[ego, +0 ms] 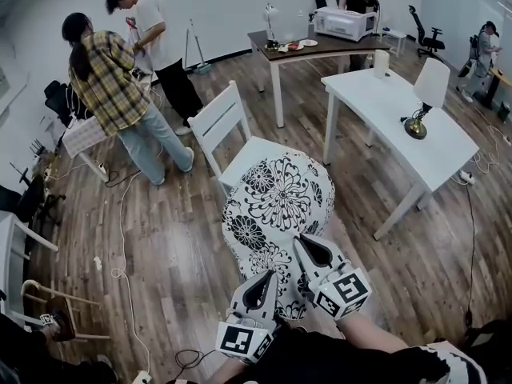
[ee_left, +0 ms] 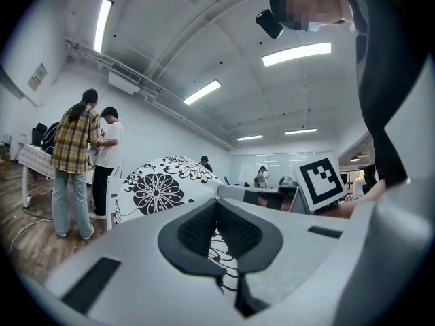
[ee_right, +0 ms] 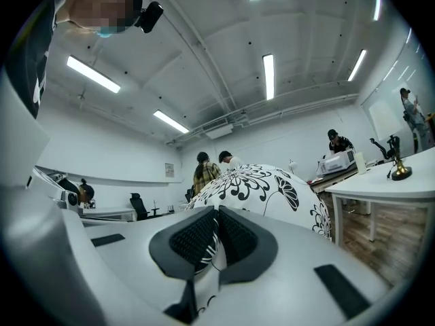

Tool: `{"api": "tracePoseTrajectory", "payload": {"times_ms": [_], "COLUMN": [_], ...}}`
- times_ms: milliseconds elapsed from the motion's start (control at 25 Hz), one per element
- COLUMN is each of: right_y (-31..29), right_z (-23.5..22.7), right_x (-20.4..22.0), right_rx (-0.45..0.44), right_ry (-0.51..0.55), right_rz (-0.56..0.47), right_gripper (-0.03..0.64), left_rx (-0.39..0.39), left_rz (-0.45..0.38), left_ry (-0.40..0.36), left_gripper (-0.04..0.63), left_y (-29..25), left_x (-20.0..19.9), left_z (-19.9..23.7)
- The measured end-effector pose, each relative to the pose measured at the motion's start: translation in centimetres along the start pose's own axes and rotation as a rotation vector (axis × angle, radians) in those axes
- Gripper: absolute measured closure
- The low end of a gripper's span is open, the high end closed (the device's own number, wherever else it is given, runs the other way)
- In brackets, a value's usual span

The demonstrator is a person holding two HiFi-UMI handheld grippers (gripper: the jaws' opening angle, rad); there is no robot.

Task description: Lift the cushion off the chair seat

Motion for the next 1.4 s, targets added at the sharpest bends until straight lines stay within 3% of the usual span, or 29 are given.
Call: {"api": "tracePoseTrajectory", "payload": {"times_ms": [840, 1400], "right_y": [0.7, 0.7], "right_z": [1.6, 2.0], "right_x": [-0.7, -0.8], "right_rx": [0.011, 0.016], "right_ry": [-0.036, 0.007], "right_rz": [0.027, 0.021], "right_gripper": [0.583, 0.583], "left_rx": [0.016, 0.026], "left_rz": [0.041, 0.027], "left_ry": [0.008, -0.004], "left_gripper": [0.594, 0.594], "left_y": [1.7, 1.8], "left_x": [-1.5, -1.5], "left_z": [0.3, 0.2]}}
Point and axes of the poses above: the fingertips, and each gripper's own axes: y backward along the fingers, z to its left, x out of its underside, the point moved 10 cm from there along y, backward along the fingers, and after that the axes turned 14 degrees about z, right-handed, at the moved point
